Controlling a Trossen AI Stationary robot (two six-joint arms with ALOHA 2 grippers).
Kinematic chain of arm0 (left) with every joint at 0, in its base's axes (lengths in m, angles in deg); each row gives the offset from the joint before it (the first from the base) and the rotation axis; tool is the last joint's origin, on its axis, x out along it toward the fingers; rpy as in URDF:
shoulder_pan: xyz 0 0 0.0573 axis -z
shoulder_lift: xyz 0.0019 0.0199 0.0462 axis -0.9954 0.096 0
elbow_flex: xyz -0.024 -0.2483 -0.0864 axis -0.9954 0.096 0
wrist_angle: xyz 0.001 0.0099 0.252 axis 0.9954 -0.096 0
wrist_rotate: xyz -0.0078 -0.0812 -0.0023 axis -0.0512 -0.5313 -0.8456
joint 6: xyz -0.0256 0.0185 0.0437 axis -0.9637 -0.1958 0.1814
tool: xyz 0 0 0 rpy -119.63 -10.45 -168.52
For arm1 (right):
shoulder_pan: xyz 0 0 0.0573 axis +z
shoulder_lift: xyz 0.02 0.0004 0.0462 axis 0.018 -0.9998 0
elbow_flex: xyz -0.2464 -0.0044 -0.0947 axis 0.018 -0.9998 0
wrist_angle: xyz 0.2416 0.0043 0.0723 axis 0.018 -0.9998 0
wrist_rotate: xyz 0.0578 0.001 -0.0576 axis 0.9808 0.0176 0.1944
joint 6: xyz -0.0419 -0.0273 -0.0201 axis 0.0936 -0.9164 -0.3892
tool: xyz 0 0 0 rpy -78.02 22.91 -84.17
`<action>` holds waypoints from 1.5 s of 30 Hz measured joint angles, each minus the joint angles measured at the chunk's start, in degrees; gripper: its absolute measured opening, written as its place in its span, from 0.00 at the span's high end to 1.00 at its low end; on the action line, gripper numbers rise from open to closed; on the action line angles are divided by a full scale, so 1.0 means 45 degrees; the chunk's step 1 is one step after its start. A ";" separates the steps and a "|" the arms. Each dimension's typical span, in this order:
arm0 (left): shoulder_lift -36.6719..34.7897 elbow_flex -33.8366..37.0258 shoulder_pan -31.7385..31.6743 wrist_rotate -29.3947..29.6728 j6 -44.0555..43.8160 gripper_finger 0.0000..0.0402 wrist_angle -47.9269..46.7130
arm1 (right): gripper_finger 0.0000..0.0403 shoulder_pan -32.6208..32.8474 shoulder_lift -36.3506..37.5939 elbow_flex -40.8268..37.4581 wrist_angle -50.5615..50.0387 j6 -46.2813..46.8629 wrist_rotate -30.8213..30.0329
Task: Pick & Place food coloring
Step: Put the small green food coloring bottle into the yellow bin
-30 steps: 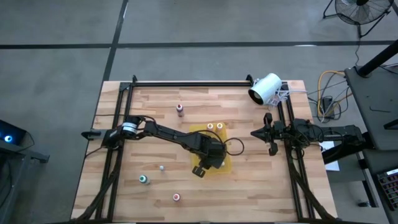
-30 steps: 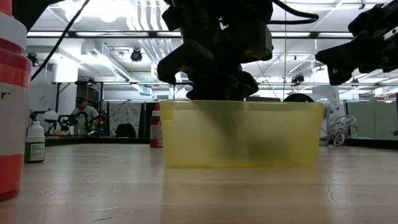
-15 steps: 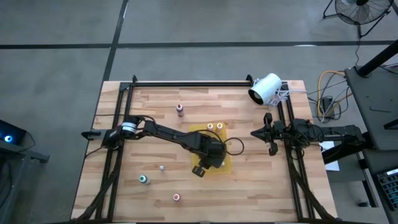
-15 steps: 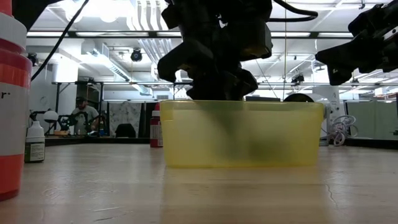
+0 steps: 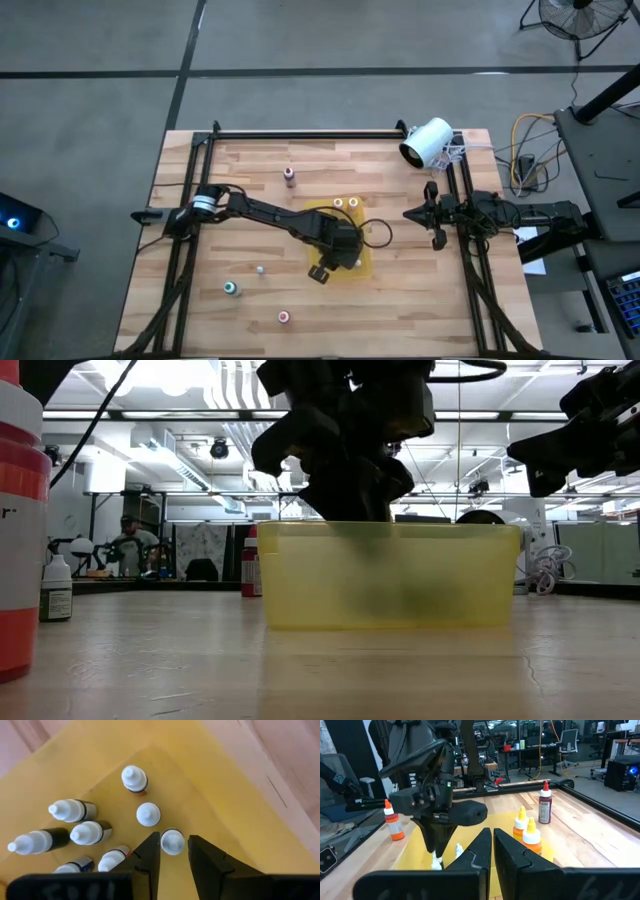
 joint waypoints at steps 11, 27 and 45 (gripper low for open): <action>-0.0439 -0.0282 -0.0024 0.0330 0.0019 0.82 -0.0628 | 0.97 0.0000 -0.0010 0.0005 0.0000 0.0000 0.0000; -0.3072 -0.0226 0.0199 0.0272 -0.0764 0.82 -0.1984 | 0.97 0.0000 -0.0204 0.0005 -0.0019 0.0014 0.0000; -0.7004 0.4182 0.0818 0.0260 -0.1917 0.82 -0.2243 | 0.97 0.0000 -0.0214 0.0005 0.0005 0.0000 -0.0005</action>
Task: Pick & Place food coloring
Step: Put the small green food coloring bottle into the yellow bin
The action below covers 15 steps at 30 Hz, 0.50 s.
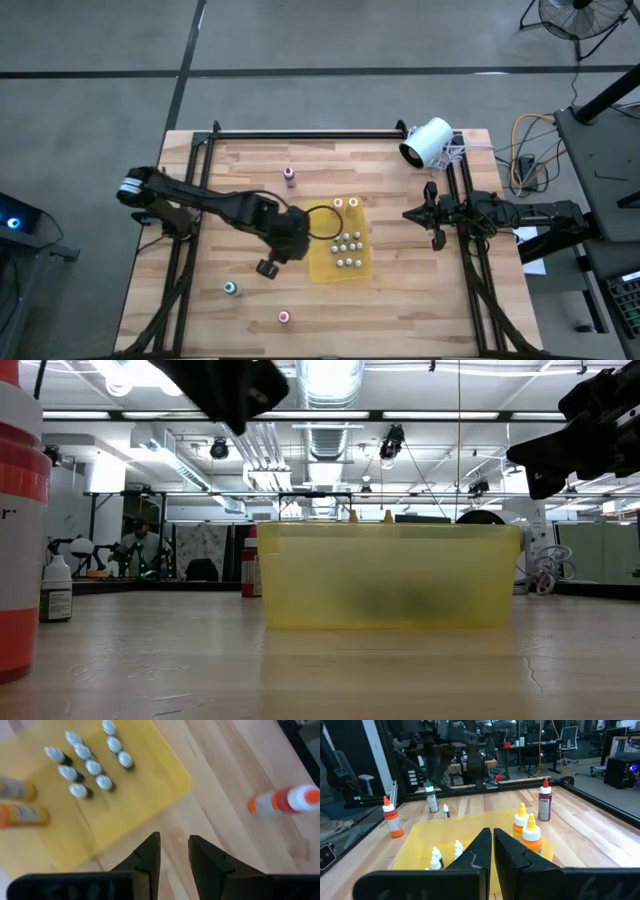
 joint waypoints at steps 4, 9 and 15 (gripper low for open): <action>-0.0974 0.1341 0.0209 -0.0036 -0.0293 0.82 0.0058 | 0.97 0.0000 0.0000 0.0000 0.0000 -0.0001 -0.0004; -0.2233 0.3079 0.0294 -0.0069 -0.0772 0.82 0.0126 | 0.97 0.0000 0.0000 0.0000 -0.0005 -0.0001 0.0010; -0.3354 0.5014 0.0560 -0.0128 -0.1833 0.82 0.0254 | 0.97 0.0000 -0.0005 0.0000 -0.0004 0.0025 -0.0001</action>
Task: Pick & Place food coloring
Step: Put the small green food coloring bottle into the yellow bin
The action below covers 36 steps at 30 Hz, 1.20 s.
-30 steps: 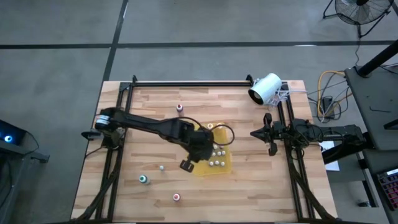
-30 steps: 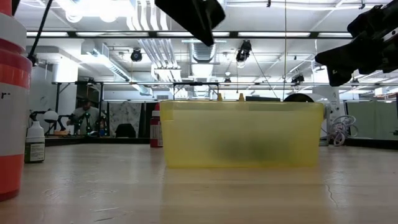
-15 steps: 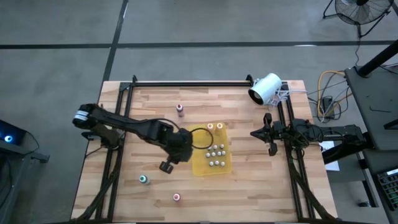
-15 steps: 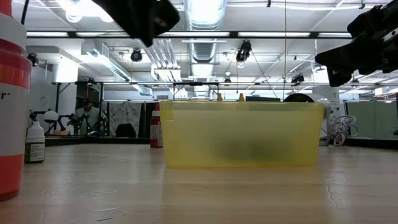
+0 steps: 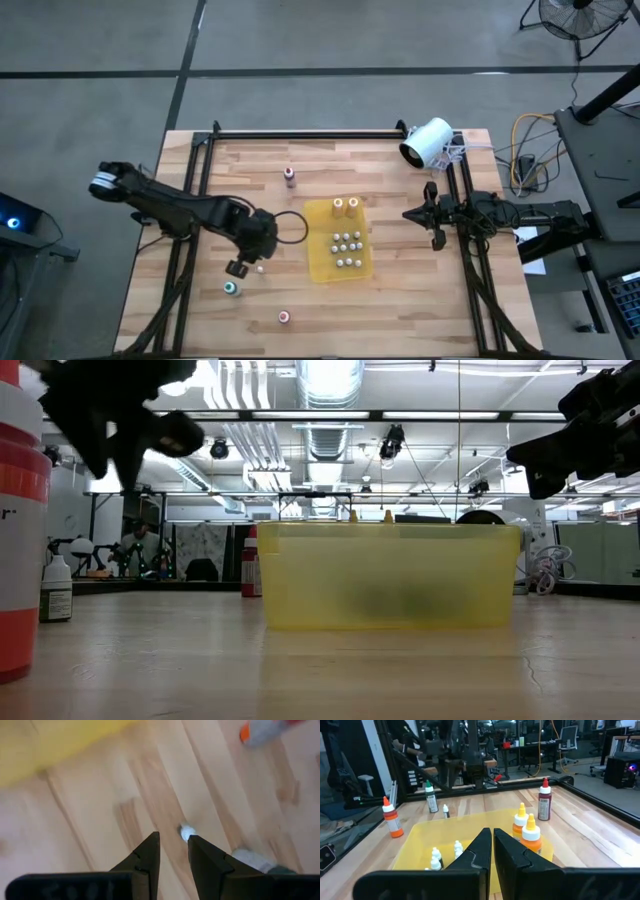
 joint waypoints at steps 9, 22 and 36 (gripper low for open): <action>-0.0482 0.1344 0.0196 -0.0044 -0.0612 0.77 0.0594 | 0.97 0.0000 0.0000 0.0000 -0.0001 -0.0026 0.0009; -0.0444 0.2486 0.0573 -0.0298 -0.0602 0.58 0.1904 | 0.97 0.0000 0.0001 0.0000 -0.0001 0.0000 0.0006; -0.0432 0.3520 0.0882 -0.0292 -0.0618 0.58 0.3861 | 0.97 0.0000 0.0000 0.0000 -0.0001 -0.0017 0.0006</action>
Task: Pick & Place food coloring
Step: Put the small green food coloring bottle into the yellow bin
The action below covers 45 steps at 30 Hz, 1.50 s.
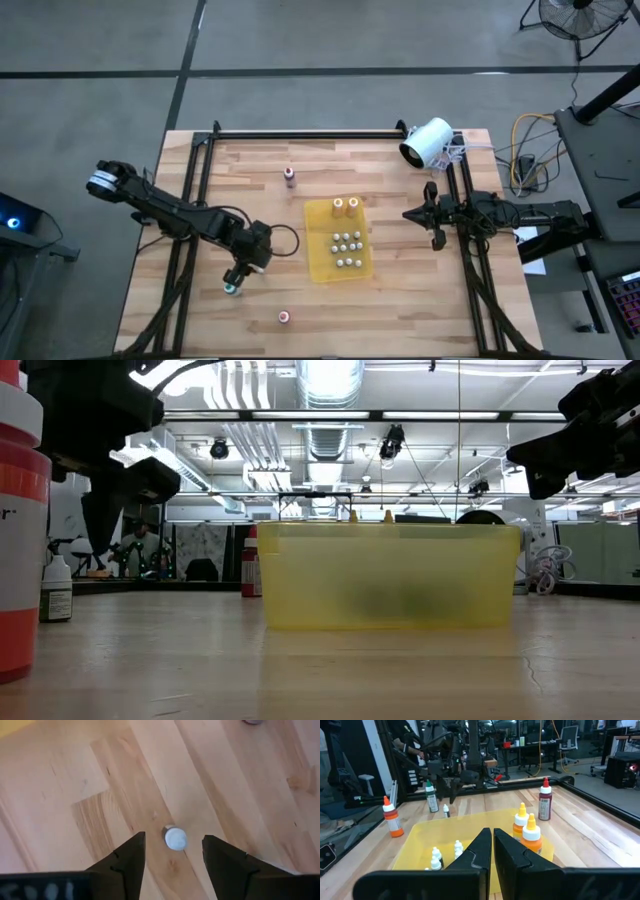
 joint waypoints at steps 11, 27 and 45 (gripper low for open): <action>0.0519 0.0796 0.0086 -0.0004 -0.0004 0.58 0.1303 | 0.97 0.0000 0.0000 0.0000 0.0000 0.0019 0.0000; 0.1245 0.0815 0.0086 -0.0339 -0.0099 0.58 0.1623 | 0.97 0.0000 0.0000 0.0000 0.0000 0.0020 -0.0004; 0.1301 0.0685 0.0073 -0.0315 -0.0339 0.86 0.1604 | 0.97 0.0000 0.0000 0.0000 0.0000 -0.0009 -0.0004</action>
